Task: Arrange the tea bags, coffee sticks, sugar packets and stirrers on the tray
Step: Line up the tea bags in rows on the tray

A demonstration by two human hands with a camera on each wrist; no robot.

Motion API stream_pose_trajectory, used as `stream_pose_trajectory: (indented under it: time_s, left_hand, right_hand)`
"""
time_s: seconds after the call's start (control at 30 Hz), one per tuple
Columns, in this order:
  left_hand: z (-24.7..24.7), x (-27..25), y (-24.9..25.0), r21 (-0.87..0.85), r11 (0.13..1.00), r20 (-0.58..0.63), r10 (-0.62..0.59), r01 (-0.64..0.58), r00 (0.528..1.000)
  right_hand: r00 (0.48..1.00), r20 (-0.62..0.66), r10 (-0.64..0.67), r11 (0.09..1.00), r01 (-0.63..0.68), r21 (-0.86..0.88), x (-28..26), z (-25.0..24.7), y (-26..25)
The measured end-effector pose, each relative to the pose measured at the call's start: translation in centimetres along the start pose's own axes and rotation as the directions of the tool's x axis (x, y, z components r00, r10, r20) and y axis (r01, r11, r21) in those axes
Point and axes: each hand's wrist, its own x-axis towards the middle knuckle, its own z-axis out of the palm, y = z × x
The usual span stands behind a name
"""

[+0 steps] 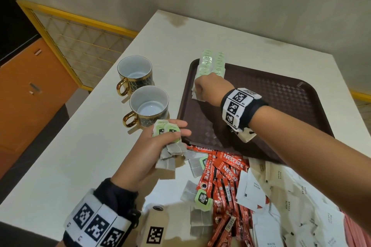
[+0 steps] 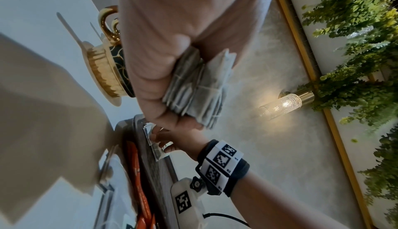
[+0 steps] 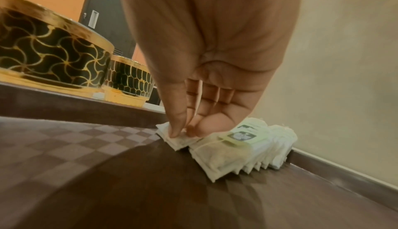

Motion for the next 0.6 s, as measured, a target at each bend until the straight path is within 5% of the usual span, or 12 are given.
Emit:
stream_pose_trajectory:
  time_s: [0.23, 0.33, 0.43, 0.6]
  left_hand:
    - [1.4, 0.4, 1.1, -0.344, 0.935, 0.029, -0.081, 0.086, 0.996]
    - [2.4, 0.9, 1.8, -0.399, 0.909, 0.057, -0.107, 0.12, 0.993]
    - [3.3, 1.1, 2.1, -0.399, 0.903, 0.099, -0.128, 0.158, 0.987]
    - [4.3, 1.2, 1.9, -0.36, 0.902, 0.171, -0.189, 0.239, 0.967]
  right_hand:
    - [0.991, -0.132, -0.013, 0.944, 0.056, 0.324, -2.5, -1.7, 1.1]
    - [0.978, -0.209, -0.013, 0.818, 0.13, 0.56, -6.5, -2.9, 0.5]
    - [0.988, -0.144, -0.051, 0.636, 0.143, 0.758, -10.1, -2.9, -0.1]
    - [0.992, -0.105, -0.07, 0.555, 0.127, 0.822, -11.6, -1.0, 0.2]
